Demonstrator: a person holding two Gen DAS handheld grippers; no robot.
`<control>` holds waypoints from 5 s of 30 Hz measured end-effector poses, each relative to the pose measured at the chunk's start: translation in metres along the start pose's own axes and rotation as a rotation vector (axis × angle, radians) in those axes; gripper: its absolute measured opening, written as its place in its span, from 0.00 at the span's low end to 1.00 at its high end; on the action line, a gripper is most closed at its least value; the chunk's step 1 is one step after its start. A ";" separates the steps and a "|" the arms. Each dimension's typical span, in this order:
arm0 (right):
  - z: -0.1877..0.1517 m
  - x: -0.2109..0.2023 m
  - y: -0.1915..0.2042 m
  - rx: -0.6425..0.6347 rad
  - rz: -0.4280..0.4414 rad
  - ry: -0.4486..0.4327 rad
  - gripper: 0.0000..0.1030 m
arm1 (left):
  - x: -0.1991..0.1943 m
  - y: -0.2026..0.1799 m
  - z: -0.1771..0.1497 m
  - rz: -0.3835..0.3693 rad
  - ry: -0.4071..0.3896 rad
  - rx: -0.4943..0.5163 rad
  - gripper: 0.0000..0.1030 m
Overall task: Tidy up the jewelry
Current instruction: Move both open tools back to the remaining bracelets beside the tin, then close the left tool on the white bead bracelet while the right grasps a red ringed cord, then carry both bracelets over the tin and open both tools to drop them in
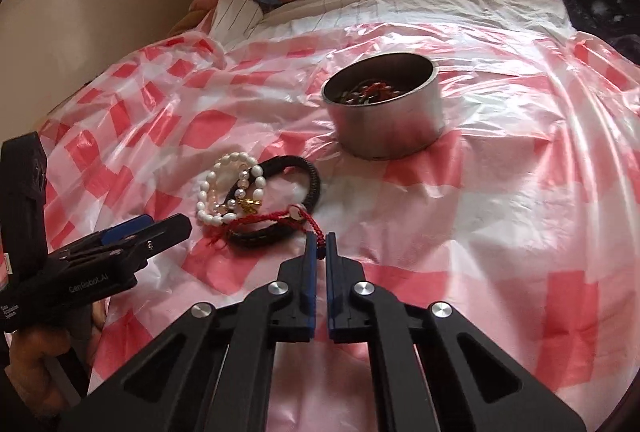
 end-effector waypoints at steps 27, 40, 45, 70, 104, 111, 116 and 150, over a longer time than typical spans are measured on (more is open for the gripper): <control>-0.010 0.024 0.001 -0.132 -0.095 0.119 0.51 | 0.025 -0.039 0.043 0.079 0.001 0.288 0.58; -0.009 0.026 0.002 -0.140 -0.107 0.113 0.52 | -0.011 -0.029 0.041 -0.037 0.013 0.251 0.06; -0.009 0.026 0.002 -0.140 -0.106 0.111 0.52 | -0.033 -0.018 0.036 -0.021 0.004 0.241 0.06; -0.009 0.026 0.002 -0.139 -0.104 0.109 0.53 | -0.022 0.029 0.000 0.126 0.111 0.244 0.39; -0.010 0.021 0.003 -0.122 -0.076 0.077 0.12 | -0.026 0.022 0.002 0.025 0.107 0.231 0.06; -0.005 0.008 -0.001 -0.078 -0.058 0.005 0.10 | -0.065 0.019 0.025 -0.174 -0.022 0.123 0.06; -0.003 0.002 0.000 -0.062 -0.034 -0.027 0.10 | -0.071 0.016 0.027 -0.198 -0.036 0.107 0.06; -0.004 -0.004 0.004 -0.048 0.005 -0.064 0.10 | -0.088 -0.050 0.035 -0.090 -0.178 0.302 0.06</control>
Point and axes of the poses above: each gripper's, at about its wrist camera, not at the fingertips, and x roughly the way its jaws point, y to its left, z to its top, the point moved 6 cm from there along x, roughly the way its jaws point, and after that the axes turned 6 degrees about z, right-handed, at the moved point
